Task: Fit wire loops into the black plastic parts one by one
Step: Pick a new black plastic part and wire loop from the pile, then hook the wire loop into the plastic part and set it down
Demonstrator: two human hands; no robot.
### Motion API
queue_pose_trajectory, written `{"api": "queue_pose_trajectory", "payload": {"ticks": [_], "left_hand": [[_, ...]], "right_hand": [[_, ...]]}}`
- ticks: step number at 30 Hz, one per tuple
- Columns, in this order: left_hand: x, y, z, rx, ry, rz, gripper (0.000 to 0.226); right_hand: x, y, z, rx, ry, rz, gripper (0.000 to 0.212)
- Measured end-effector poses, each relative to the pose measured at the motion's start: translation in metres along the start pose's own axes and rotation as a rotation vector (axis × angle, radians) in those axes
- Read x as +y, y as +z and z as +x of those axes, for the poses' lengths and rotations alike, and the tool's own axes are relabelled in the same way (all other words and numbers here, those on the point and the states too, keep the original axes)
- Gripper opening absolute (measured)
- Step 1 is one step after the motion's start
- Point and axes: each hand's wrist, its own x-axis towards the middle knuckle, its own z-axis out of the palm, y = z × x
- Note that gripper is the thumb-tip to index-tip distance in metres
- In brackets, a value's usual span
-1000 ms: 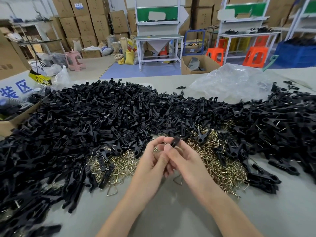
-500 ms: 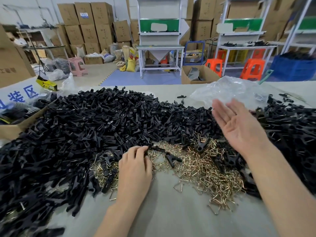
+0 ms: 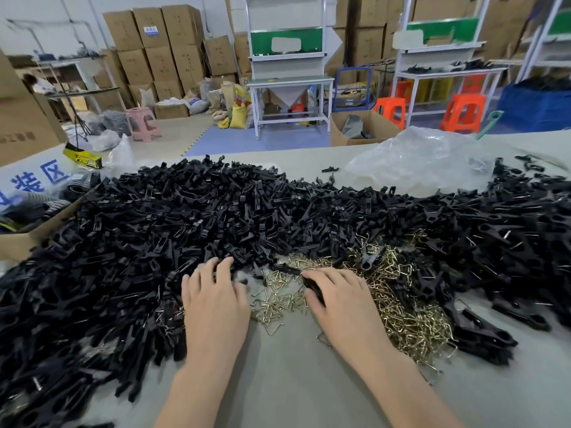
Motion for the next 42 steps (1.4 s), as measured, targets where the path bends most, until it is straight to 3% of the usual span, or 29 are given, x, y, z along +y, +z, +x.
{"api": "queue_pose_trajectory", "payload": {"ticks": [5,10,12,15,18,21,23,29,32,36,42], "left_hand": [[0.008,0.010,0.015,0.056,0.135,0.001,0.036],[0.014,0.017,0.068,-0.262,0.064,0.287,0.059],[0.018,0.017,0.084,-0.340,0.093,0.371,0.059],[0.025,0.017,0.093,-0.445,0.232,0.319,0.045],[0.025,0.017,0.091,-0.451,0.361,0.332,0.041],[0.020,0.014,0.092,-0.488,0.324,0.160,0.036],[0.016,0.008,0.094,-0.455,0.243,-0.026,0.031],[0.011,-0.018,0.066,-0.133,0.064,-0.602,0.022],[0.019,-0.015,0.027,-0.139,0.142,-0.536,0.032],[0.024,0.000,-0.004,-0.081,0.304,-0.211,0.031],[0.023,0.001,-0.006,-0.017,0.273,-0.305,0.032]], "right_hand": [[0.002,-0.002,0.002,0.014,0.030,0.039,0.035],[0.002,-0.005,0.002,0.022,0.068,0.104,0.044],[0.001,-0.007,0.002,0.034,0.086,0.093,0.046],[0.001,-0.008,0.002,0.042,0.099,0.098,0.047],[0.000,-0.011,0.001,0.071,0.115,0.193,0.046],[0.001,-0.013,0.000,0.113,0.126,0.271,0.045],[0.001,-0.015,-0.001,0.133,0.129,0.303,0.044],[-0.001,-0.017,-0.002,0.177,0.100,0.305,0.044],[-0.005,-0.018,-0.002,0.201,0.057,0.271,0.043],[-0.006,-0.019,-0.006,0.191,0.008,0.232,0.043],[-0.007,-0.017,-0.006,0.184,-0.028,0.225,0.043]]}}
